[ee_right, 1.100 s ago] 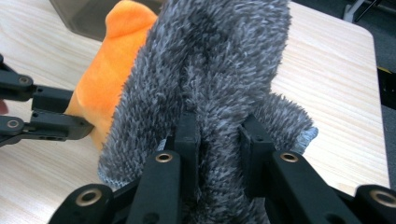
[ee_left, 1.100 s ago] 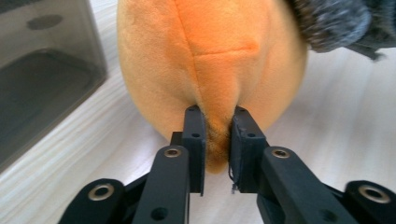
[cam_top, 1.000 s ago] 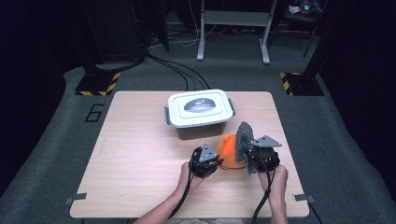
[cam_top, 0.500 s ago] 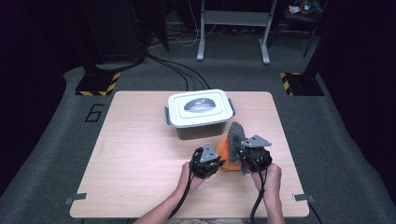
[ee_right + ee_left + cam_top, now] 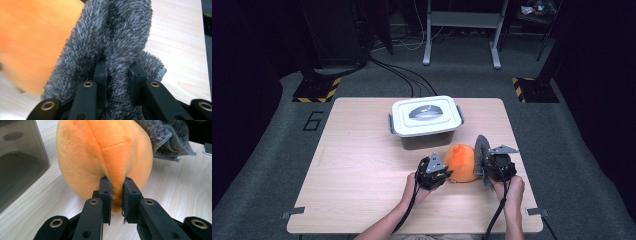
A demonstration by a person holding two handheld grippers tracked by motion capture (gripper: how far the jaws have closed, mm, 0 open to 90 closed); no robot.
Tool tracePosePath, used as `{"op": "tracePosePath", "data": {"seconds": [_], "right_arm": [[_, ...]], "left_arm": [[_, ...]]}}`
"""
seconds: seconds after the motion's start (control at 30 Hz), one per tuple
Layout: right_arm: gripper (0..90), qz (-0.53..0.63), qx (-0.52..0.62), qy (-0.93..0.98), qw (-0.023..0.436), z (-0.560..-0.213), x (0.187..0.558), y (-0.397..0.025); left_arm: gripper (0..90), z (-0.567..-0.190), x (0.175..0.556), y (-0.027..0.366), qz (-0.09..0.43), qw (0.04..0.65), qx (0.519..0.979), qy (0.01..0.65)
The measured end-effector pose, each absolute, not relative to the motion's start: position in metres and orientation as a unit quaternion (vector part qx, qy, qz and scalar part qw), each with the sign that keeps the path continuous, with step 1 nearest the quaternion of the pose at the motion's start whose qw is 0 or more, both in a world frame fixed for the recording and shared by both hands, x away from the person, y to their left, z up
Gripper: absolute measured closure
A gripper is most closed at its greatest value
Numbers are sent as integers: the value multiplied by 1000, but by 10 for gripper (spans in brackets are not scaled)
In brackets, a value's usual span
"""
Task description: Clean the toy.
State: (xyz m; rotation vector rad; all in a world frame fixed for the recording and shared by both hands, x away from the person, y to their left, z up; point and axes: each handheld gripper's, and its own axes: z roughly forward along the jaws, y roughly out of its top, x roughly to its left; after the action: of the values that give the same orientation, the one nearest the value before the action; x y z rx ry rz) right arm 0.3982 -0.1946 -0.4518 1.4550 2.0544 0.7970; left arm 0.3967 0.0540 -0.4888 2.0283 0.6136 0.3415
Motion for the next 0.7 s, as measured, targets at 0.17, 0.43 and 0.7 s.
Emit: {"op": "tracePosePath", "data": {"seconds": [0.17,0.43,0.7], "right_arm": [[726,280,549,753,232,-461,404,-202],[727,282,559,746,227,-463,403,-210],[727,374,483,752,248,-411,370,-189]], "left_arm": [[792,-489,397,54,141,477,831,250],[791,-489,398,55,137,478,831,250],[791,-490,397,55,142,477,831,249]]}}
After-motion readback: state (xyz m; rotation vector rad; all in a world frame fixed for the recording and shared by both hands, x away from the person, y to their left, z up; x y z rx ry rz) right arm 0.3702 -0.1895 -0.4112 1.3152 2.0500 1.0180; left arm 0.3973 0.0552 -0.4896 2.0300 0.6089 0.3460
